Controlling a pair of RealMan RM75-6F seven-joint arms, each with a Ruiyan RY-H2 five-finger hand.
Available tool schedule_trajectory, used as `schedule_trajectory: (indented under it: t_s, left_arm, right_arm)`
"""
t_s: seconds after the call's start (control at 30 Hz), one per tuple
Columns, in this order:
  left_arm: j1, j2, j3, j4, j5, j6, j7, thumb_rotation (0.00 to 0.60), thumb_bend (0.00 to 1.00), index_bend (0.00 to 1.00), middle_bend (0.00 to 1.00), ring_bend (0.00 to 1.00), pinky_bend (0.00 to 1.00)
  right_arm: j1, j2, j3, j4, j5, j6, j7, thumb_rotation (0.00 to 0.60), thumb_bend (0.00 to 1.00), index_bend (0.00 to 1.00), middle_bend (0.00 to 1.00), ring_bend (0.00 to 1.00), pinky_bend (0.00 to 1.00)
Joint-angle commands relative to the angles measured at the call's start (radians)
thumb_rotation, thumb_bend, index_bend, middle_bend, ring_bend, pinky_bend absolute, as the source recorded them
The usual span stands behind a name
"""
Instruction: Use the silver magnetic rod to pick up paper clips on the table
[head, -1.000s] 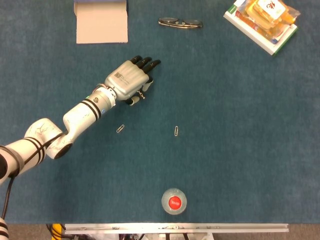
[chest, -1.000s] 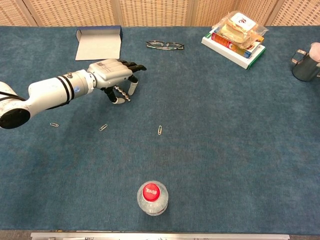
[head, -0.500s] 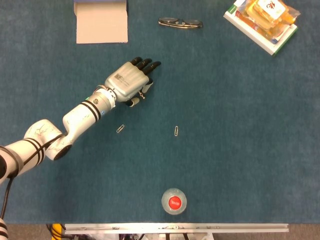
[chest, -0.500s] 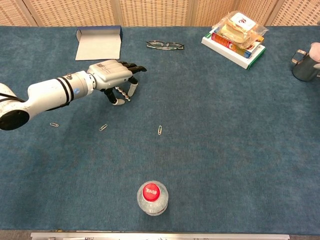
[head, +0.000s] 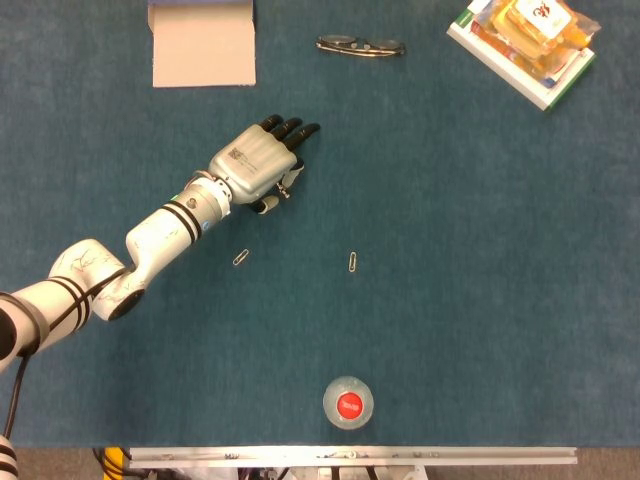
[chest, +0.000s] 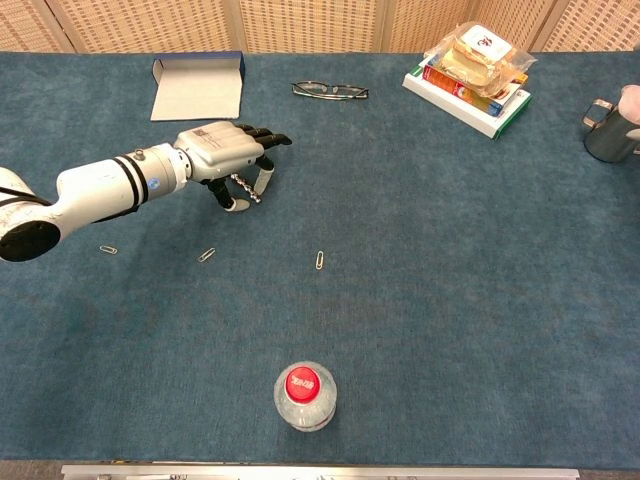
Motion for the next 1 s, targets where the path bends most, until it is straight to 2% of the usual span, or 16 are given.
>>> schedule_trajectory:
  t_s: [0.03, 1.0]
  left_arm:
    - [0.0, -0.001, 0.0, 0.0, -0.001, 0.0, -0.001, 0.6, 0.27, 0.49, 0.0, 0.0, 0.1]
    - [0.002, 0.006, -0.003, -0.02, -0.008, 0.004, 0.024, 0.6, 0.27, 0.56, 0.0, 0.0, 0.1]
  right_arm:
    - [0.0, 0.0, 0.0, 0.0, 0.0, -0.001, 0.001, 0.6, 0.0, 0.23, 0.08, 0.0, 0.06]
    - [-0.004, 0.001, 0.003, 0.0, -0.004, -0.001, 0.008, 0.6, 0.0, 0.23, 0.08, 0.0, 0.06]
